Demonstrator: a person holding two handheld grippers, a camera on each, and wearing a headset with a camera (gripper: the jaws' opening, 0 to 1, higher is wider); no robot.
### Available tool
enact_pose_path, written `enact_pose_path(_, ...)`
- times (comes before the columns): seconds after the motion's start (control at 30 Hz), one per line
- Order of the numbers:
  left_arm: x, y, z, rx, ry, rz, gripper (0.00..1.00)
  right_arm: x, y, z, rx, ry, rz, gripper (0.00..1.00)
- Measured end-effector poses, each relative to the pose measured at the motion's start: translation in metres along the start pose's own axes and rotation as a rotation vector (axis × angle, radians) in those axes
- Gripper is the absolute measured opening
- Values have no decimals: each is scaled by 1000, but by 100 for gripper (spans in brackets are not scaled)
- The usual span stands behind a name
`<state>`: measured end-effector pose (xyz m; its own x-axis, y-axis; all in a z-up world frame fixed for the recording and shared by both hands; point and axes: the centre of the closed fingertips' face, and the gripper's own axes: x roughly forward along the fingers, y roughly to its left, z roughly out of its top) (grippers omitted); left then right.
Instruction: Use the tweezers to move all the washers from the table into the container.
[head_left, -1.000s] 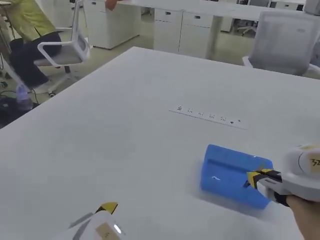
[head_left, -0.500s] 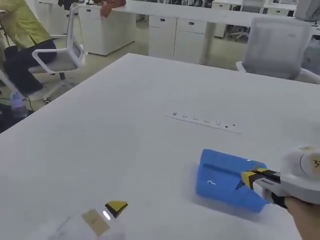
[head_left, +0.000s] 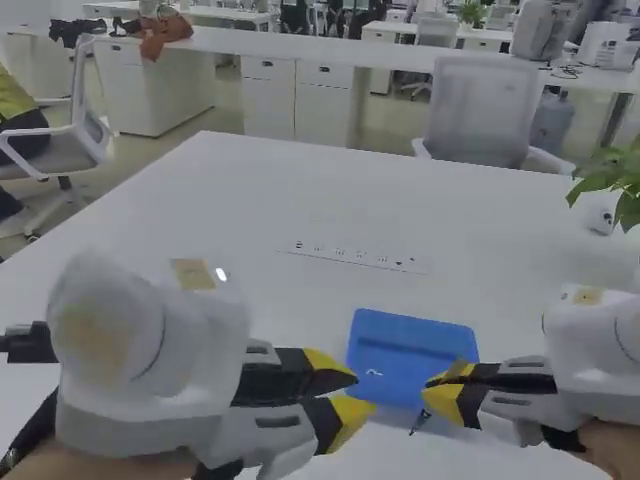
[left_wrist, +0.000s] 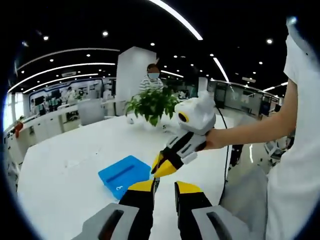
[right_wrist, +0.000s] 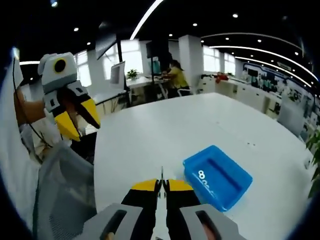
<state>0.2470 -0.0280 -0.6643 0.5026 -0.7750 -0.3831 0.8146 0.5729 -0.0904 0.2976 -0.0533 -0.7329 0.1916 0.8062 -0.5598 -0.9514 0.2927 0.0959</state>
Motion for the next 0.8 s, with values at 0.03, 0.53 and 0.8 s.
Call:
enact_pose_path(0.03, 3, -2, 2, 4, 1, -20, 14, -2, 6, -1, -15, 16, 23, 2)
enact_pose_path(0.53, 51, -29, -11, 185, 100, -244, 4, 2, 53, -31, -196, 171, 138, 2)
enact_pose_path(0.8, 61, -30, -33, 350, 168, -313, 0, 7, 43, -50, -206, 220, 111, 3)
